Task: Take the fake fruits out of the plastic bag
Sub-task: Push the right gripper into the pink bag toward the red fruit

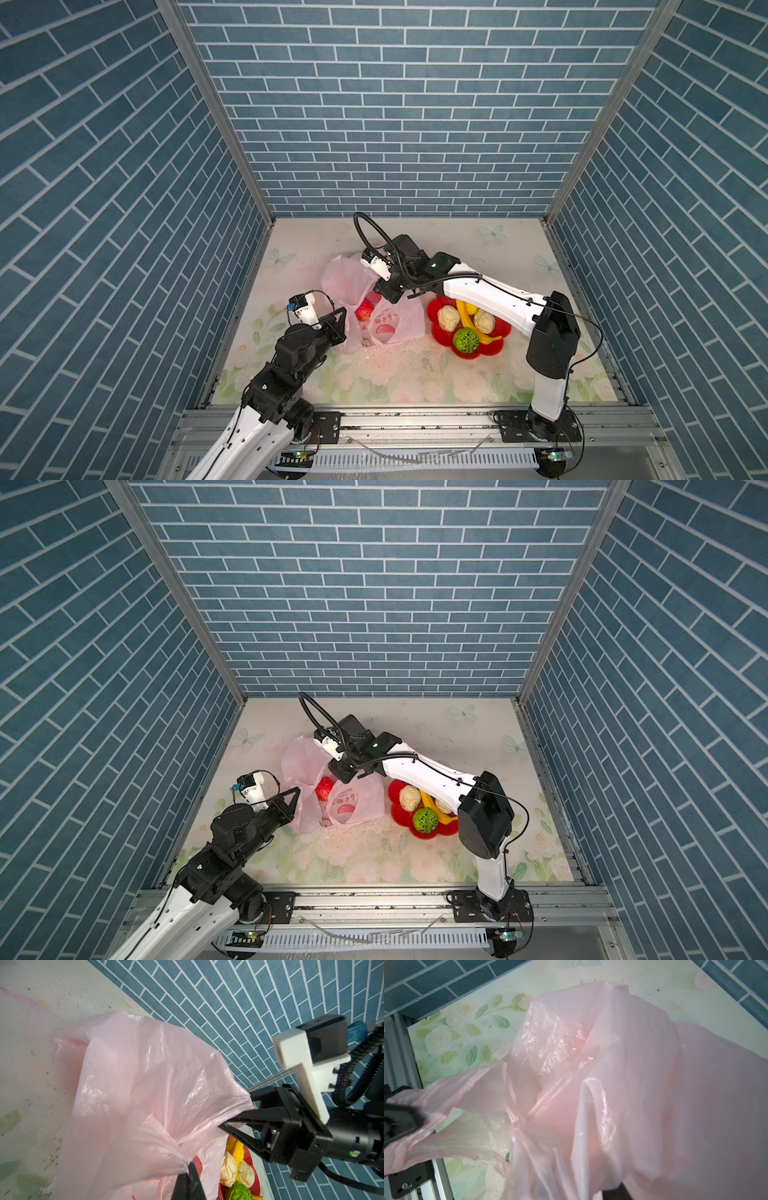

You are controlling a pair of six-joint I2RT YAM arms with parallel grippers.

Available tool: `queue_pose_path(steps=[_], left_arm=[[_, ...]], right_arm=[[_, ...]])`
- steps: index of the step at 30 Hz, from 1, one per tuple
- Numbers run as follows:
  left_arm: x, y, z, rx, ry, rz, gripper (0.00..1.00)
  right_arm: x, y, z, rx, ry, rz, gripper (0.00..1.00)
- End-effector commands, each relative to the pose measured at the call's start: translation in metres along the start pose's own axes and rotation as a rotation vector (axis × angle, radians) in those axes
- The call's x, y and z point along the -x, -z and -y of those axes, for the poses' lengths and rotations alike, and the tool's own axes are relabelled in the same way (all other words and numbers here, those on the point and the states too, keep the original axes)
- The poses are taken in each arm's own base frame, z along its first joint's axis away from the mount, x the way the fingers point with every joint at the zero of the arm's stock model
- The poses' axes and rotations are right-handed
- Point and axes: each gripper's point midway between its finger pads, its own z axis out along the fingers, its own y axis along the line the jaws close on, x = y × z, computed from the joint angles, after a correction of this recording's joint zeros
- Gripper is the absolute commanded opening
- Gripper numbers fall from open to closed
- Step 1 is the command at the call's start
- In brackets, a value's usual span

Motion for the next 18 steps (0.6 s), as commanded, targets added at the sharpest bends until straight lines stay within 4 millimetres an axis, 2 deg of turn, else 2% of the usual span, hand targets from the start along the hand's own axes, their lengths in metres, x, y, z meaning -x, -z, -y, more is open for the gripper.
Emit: queue_pose_path(steps=[1, 5, 11, 15, 18], left_arm=[[0.001, 0.007, 0.0, 0.012, -0.019, -0.012, 0.0], [-0.001, 0.009, -0.003, 0.022, -0.025, -0.019, 0.0], [0.0, 0.01, -0.003, 0.023, -0.02, -0.012, 0.0], [0.002, 0.01, -0.001, 0.02, -0.02, -0.012, 0.0], [0.004, 0.011, 0.001, 0.018, -0.02, -0.007, 0.0]], right_arm=[[-0.002, 0.022, 0.006, -0.042, 0.006, 0.006, 0.44], [-0.002, 0.041, 0.0, -0.039, -0.023, 0.021, 0.52], [-0.012, 0.065, -0.001, -0.138, -0.073, 0.006, 0.54], [-0.009, 0.069, -0.015, -0.114, -0.149, 0.07, 0.48], [-0.004, 0.059, -0.03, -0.07, -0.195, 0.103, 0.38]])
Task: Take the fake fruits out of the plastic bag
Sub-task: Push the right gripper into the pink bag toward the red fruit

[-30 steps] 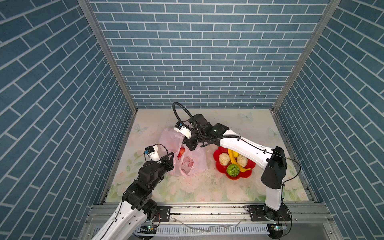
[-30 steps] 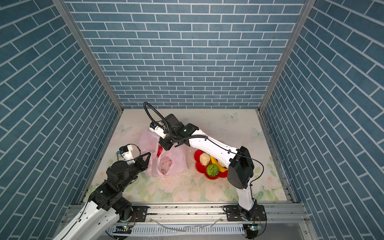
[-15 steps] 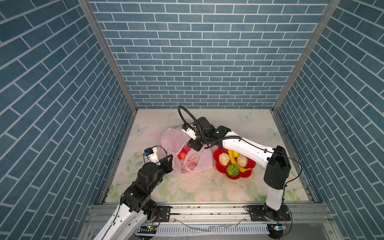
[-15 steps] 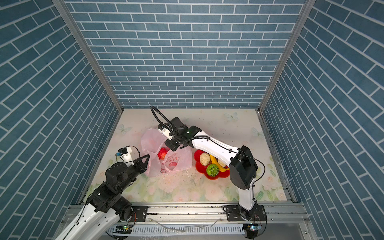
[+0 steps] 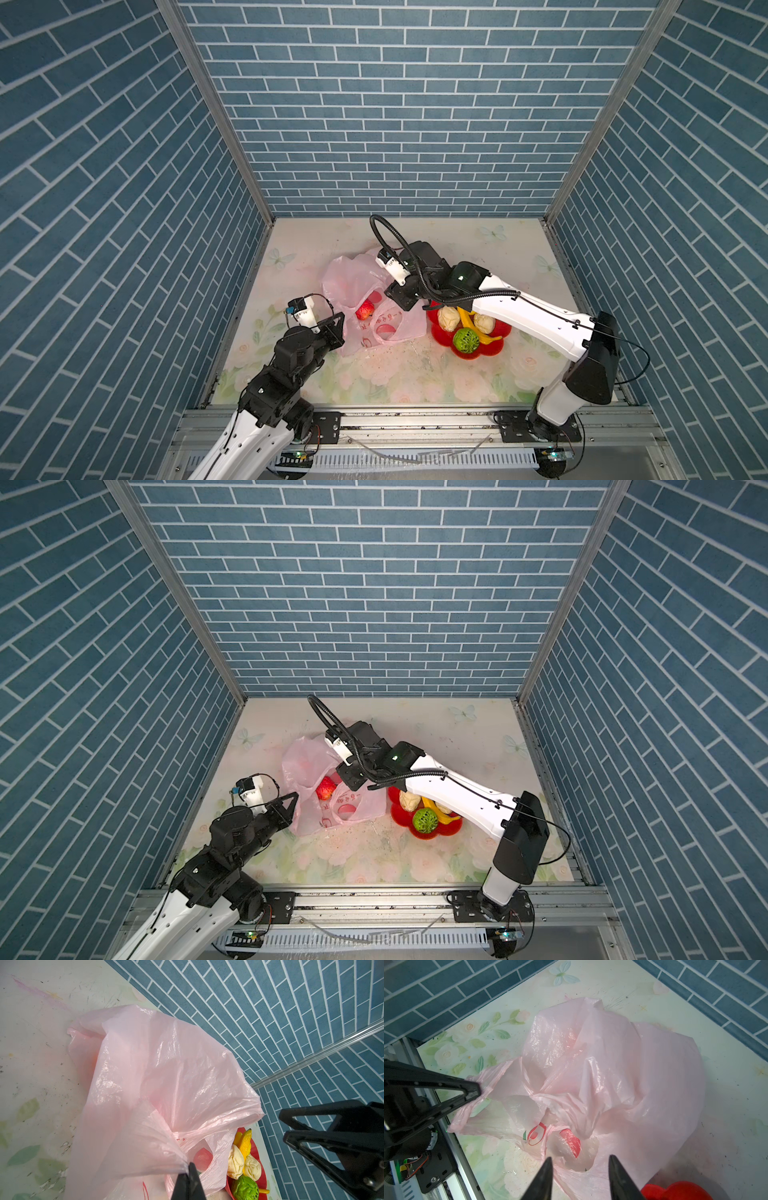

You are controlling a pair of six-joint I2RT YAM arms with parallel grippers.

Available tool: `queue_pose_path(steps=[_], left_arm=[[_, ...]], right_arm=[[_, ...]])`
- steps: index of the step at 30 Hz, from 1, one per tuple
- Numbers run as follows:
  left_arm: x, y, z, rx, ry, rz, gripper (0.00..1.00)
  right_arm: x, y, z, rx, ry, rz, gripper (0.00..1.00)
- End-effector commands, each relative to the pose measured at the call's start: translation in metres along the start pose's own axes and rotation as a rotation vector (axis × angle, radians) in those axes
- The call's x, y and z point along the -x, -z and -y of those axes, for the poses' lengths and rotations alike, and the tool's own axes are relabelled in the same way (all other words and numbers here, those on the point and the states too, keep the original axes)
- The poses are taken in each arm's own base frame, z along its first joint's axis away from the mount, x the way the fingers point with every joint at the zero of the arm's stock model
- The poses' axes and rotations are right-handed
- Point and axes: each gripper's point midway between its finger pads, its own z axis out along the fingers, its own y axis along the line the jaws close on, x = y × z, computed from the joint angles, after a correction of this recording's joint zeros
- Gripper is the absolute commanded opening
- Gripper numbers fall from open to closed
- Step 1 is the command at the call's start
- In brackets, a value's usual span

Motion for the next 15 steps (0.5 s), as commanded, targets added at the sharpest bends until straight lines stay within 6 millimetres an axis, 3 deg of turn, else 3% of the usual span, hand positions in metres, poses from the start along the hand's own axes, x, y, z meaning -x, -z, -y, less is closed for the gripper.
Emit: queue_pose_path(steps=[1, 7, 15], left_arm=[[0.01, 0.006, 0.009, -0.009, -0.013, 0.019, 0.0], [0.017, 0.009, 0.012, -0.005, -0.007, 0.039, 0.0], [0.019, 0.012, 0.013, 0.003, -0.011, 0.035, 0.0]], right_arm=[[0.002, -0.012, -0.015, 0.041, -0.106, 0.041, 0.35], [0.001, -0.06, -0.048, 0.183, -0.205, 0.048, 0.28], [-0.004, -0.114, -0.046, 0.16, -0.21, -0.005, 0.27]])
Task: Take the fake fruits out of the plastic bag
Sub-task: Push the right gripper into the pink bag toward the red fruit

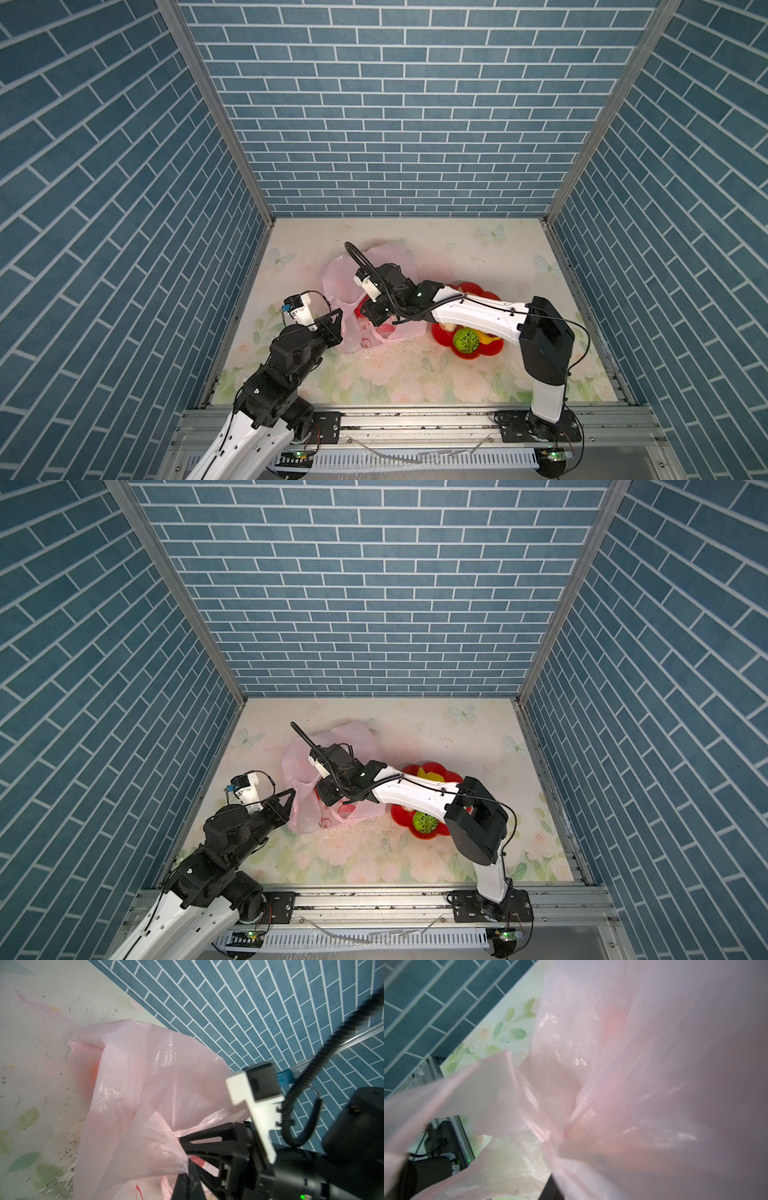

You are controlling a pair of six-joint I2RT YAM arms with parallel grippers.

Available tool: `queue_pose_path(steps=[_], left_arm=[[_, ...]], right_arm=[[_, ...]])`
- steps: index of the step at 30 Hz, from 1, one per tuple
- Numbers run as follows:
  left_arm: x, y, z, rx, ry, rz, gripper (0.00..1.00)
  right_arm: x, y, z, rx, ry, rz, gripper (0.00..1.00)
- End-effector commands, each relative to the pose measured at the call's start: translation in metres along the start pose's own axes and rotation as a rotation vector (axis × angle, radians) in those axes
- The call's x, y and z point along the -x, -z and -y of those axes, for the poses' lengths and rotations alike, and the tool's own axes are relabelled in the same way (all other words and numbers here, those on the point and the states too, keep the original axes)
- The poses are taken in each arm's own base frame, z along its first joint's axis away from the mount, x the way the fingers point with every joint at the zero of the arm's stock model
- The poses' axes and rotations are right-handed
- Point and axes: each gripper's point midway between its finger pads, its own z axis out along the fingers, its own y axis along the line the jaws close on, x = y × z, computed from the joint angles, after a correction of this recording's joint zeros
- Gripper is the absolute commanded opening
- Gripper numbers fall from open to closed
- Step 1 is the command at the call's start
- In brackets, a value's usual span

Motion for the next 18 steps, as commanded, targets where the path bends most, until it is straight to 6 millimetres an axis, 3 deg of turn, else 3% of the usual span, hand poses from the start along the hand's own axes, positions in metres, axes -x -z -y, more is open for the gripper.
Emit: queue_pose_path(steps=[1, 5, 11, 18], left_arm=[[0.007, 0.006, 0.003, 0.008, -0.012, 0.012, 0.0], [0.007, 0.01, 0.0, 0.02, -0.016, 0.013, 0.0], [0.006, 0.013, -0.004, 0.036, -0.013, 0.009, 0.0], [0.004, 0.014, -0.007, 0.046, -0.01, 0.005, 0.0]], right_arm=[[0.031, -0.001, -0.007, 0.011, -0.018, 0.066, 0.28], [0.031, -0.009, 0.005, -0.019, -0.02, 0.059, 0.35], [0.033, -0.015, 0.02, -0.073, -0.009, 0.073, 0.57], [0.037, -0.027, 0.042, -0.097, -0.034, 0.079, 0.66]])
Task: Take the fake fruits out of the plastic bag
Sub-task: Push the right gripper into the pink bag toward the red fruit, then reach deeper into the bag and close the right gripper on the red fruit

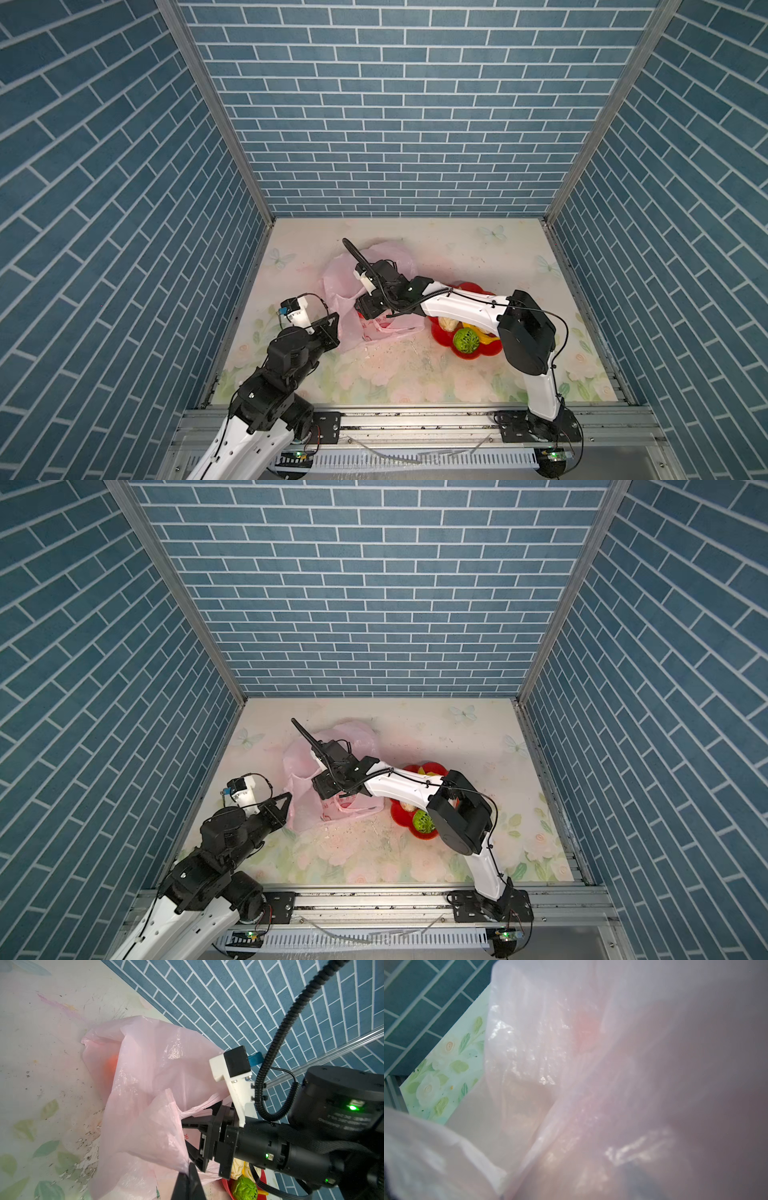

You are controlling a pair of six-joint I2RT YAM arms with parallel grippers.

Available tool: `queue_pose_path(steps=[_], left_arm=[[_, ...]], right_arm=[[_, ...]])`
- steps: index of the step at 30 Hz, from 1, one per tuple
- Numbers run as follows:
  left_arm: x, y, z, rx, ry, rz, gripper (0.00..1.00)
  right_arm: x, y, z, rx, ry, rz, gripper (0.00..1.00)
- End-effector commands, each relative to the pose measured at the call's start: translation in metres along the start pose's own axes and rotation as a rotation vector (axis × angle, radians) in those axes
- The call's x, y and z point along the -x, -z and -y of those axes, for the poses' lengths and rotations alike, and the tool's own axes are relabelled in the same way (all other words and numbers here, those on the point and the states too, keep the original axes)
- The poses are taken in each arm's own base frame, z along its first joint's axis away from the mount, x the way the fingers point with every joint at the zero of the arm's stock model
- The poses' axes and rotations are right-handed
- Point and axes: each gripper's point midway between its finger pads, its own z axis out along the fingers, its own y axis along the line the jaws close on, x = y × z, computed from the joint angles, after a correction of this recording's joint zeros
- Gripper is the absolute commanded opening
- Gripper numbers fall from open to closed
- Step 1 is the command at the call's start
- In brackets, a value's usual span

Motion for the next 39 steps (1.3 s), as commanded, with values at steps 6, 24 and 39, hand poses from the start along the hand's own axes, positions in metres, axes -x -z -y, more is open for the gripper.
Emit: queue_pose_path(steps=[6, 24, 39], left_arm=[[0.004, 0.005, -0.001, 0.016, -0.006, 0.01, 0.0], [-0.001, 0.003, -0.006, 0.021, 0.012, 0.0, 0.0], [-0.001, 0.005, -0.007, 0.023, 0.013, 0.003, 0.0]], right_arm=[[0.023, -0.016, 0.012, 0.005, -0.016, 0.043, 0.7], [0.002, -0.054, 0.014, 0.065, -0.064, -0.034, 0.72], [-0.009, -0.067, 0.023, 0.065, -0.107, -0.048, 0.72]])
